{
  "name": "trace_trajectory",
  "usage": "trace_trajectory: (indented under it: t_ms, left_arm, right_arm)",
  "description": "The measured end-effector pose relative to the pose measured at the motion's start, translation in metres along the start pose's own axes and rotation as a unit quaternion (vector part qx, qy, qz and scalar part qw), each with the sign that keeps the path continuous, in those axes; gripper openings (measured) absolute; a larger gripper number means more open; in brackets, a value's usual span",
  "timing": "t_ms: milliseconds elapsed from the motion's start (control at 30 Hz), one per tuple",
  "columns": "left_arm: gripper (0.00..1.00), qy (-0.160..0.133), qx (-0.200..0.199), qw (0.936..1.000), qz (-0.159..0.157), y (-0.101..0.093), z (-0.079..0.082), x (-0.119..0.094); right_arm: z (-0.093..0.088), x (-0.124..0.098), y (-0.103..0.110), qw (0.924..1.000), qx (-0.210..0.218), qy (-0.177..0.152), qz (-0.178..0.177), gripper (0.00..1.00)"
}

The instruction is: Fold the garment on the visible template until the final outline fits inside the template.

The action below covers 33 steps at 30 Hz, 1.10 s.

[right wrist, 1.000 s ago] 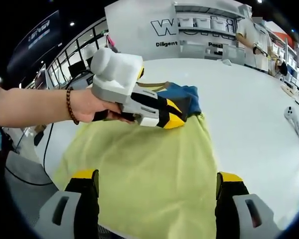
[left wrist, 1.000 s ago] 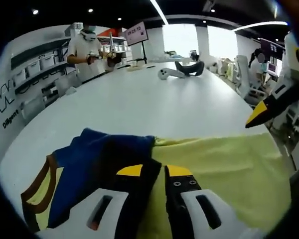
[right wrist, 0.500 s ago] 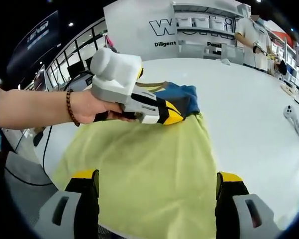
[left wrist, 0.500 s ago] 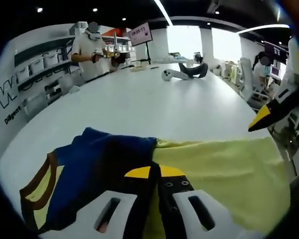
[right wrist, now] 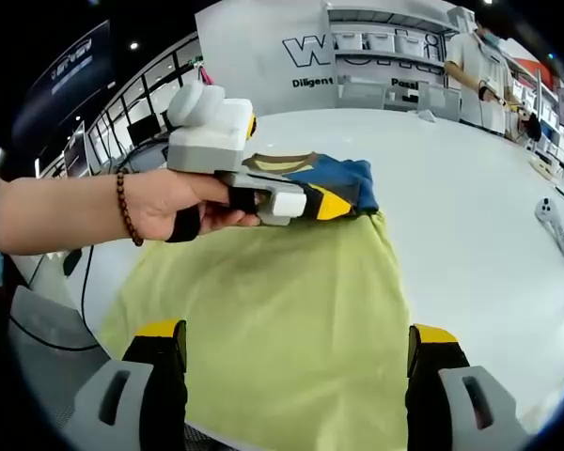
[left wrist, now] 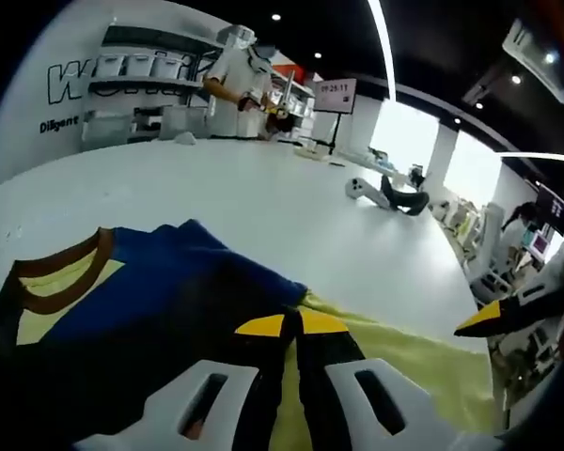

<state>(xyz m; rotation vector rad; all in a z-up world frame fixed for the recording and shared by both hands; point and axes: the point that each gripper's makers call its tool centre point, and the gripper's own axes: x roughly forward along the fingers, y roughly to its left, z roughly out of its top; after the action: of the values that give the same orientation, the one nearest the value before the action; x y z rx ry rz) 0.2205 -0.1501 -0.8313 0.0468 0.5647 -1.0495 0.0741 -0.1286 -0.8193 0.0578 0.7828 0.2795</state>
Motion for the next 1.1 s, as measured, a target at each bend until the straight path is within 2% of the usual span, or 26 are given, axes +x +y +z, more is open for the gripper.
trace_trajectory:
  t_ms: [400,500,567,600,700,767,867,967,1000,1033,1067,1100]
  left_arm:
    - [0.01,0.019,0.02,0.9995,-0.015,-0.006,-0.014,0.003]
    - [0.02,0.023,0.02,0.9993,-0.022,-0.008,-0.012,0.0]
    - [0.02,-0.008,-0.012,0.9991,-0.039,-0.012,0.005,-0.006]
    - [0.02,-0.019,-0.013,0.9987,-0.047,-0.014,0.011,-0.009]
    - [0.11,-0.019,0.057,0.9969,-0.05,-0.013,0.021,-0.021]
    - [0.13,-0.023,0.077,0.9957,-0.046,-0.011,0.024,-0.027]
    - [0.12,-0.019,0.07,0.9963,-0.047,-0.007,0.024,-0.041]
    - [0.15,-0.017,0.091,0.995,-0.037,-0.003,0.023,-0.053]
    - [0.17,-0.02,0.086,0.9953,-0.039,-0.002,0.022,-0.055]
    - [0.19,-0.027,0.055,0.9966,-0.055,-0.007,0.023,-0.056]
    - [0.2,-0.028,0.042,0.9967,-0.063,-0.009,0.021,-0.06]
    - [0.19,-0.025,0.053,0.9968,-0.054,-0.005,0.02,-0.063]
  right_arm:
    - [-0.001,-0.001,-0.002,1.0,-0.001,0.003,-0.002,0.96]
    - [0.0,-0.003,-0.003,1.0,-0.004,0.002,-0.003,0.96]
    - [0.001,-0.003,-0.004,1.0,-0.007,0.003,-0.004,0.96]
    - [0.001,-0.003,-0.004,1.0,-0.007,0.003,-0.004,0.96]
    - [0.004,-0.003,-0.007,1.0,-0.008,0.002,-0.003,0.97]
    - [0.007,-0.004,-0.01,0.9999,-0.008,-0.003,-0.007,0.97]
    - [0.01,-0.005,-0.013,0.9999,-0.01,-0.005,-0.011,0.97]
    - [0.012,-0.007,-0.014,0.9998,-0.011,-0.008,-0.014,0.97]
    - [0.012,-0.007,-0.014,0.9998,-0.011,-0.008,-0.014,0.97]
    - [0.013,-0.007,-0.014,0.9998,-0.011,-0.009,-0.014,0.97]
    - [0.014,-0.008,-0.015,0.9998,-0.011,-0.01,-0.015,0.97]
    - [0.014,-0.008,-0.015,0.9998,-0.011,-0.01,-0.015,0.97]
